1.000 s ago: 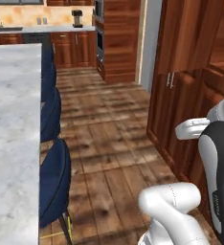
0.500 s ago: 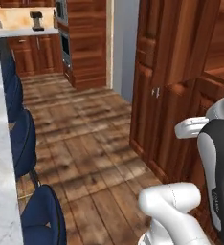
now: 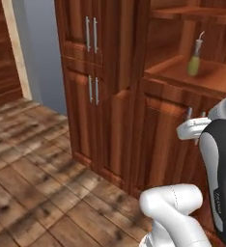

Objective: Retrieve the bottle and the shaker from the cabinet and place them next to the mixing bowl on the counter. Then add garlic from the fridge to the mixing bowl.

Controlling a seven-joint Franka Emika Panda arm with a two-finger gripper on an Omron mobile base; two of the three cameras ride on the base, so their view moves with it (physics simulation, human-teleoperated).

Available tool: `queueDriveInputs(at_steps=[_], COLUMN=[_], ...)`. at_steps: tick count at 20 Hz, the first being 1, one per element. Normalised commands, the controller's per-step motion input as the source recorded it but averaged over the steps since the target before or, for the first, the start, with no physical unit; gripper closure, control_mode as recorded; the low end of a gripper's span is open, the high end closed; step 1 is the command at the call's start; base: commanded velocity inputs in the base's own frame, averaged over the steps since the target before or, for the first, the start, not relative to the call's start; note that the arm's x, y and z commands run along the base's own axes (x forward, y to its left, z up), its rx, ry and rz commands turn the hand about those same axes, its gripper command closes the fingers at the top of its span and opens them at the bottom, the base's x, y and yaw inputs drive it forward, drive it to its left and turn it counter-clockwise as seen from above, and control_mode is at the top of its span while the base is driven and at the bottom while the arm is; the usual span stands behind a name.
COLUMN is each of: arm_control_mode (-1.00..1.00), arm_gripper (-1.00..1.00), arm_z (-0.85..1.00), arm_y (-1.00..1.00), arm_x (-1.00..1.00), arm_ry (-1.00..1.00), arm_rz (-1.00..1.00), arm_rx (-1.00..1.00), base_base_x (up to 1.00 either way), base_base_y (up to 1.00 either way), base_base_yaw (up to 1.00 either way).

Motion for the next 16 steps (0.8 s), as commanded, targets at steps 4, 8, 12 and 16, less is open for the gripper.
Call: queueDriveInputs(at_steps=[4, 8, 12, 16], arm_control_mode=[1.0, 1.0, 1.0, 1.0], arm_gripper=[-1.0, -1.0, -1.0, -1.0], arm_z=[0.0, 0.0, 0.0, 0.0], arm_y=[0.0, 0.0, 0.0, 0.0], arm_x=[0.0, 0.0, 0.0, 0.0], arm_ry=[0.0, 0.0, 0.0, 0.0], arm_rz=[0.0, 0.0, 0.0, 0.0], arm_rx=[0.0, 0.0, 0.0, 0.0], base_base_x=[0.36, 0.8, 0.78, 0.29], base_base_y=[0.18, 0.31, 0.04, 0.21], base_base_yaw=[-0.71, -0.29, -0.31, -0.68])
